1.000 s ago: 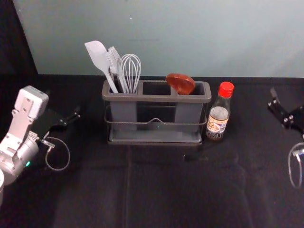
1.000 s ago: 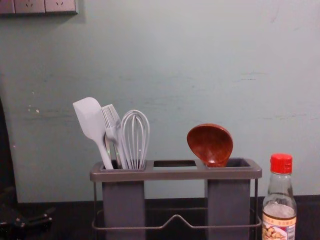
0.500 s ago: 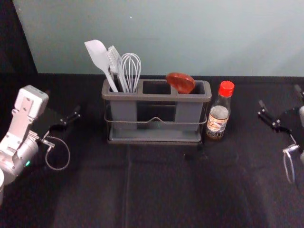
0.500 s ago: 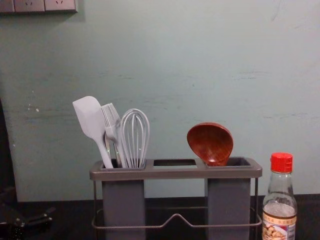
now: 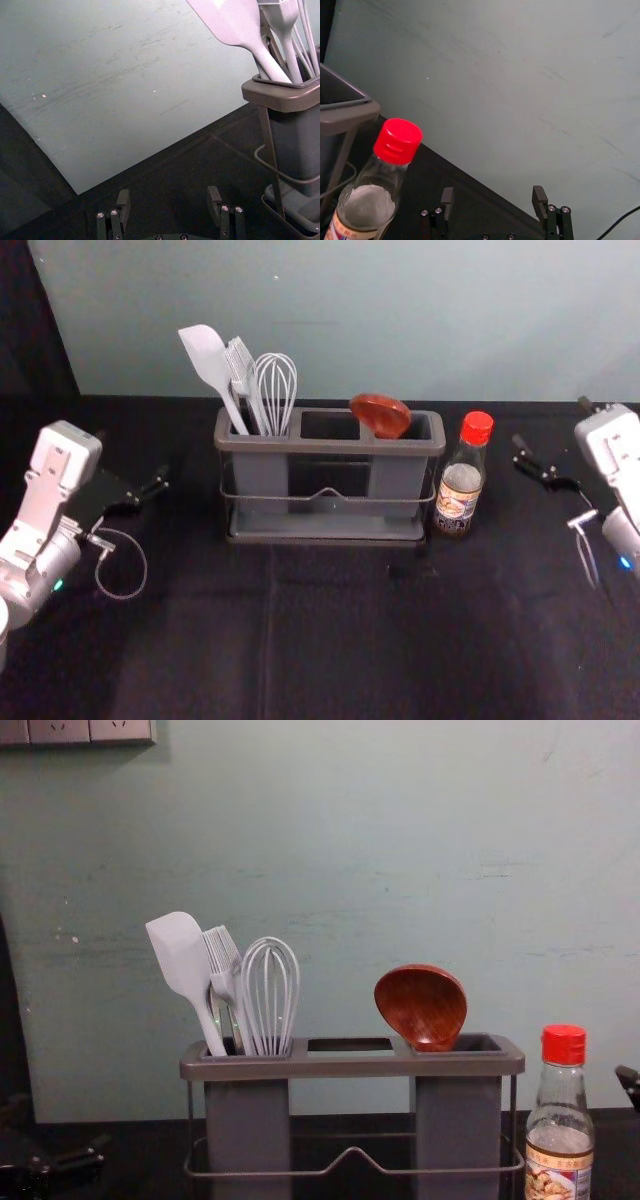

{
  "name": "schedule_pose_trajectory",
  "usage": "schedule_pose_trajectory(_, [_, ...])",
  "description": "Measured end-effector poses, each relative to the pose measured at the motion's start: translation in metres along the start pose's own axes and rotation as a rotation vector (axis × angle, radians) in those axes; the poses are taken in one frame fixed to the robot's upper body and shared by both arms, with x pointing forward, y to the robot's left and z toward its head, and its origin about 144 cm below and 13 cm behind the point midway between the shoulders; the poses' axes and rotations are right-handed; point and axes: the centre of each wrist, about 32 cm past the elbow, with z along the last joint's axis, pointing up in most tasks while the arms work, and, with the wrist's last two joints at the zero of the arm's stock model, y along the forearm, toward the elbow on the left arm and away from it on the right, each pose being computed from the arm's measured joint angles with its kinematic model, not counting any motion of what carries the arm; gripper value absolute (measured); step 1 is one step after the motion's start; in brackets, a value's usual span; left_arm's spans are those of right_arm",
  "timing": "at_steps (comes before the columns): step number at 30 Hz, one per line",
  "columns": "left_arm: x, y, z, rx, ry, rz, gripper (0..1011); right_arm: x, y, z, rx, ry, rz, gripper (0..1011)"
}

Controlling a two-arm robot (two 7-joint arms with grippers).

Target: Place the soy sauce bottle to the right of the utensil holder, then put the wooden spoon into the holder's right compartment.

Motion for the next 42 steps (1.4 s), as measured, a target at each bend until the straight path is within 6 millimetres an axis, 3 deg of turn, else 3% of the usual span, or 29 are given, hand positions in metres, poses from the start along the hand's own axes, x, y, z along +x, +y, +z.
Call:
schedule_pose_trajectory(20, [0.000,0.000,0.000,0.000,0.000,0.000,1005,-0.014,0.006,-0.010,-0.006,0.136,0.021,1000])
schedule_pose_trajectory(42, [0.000,0.000,0.000,0.000,0.000,0.000,1005,-0.015,0.003,-0.011,-0.016,0.152,0.025,1002])
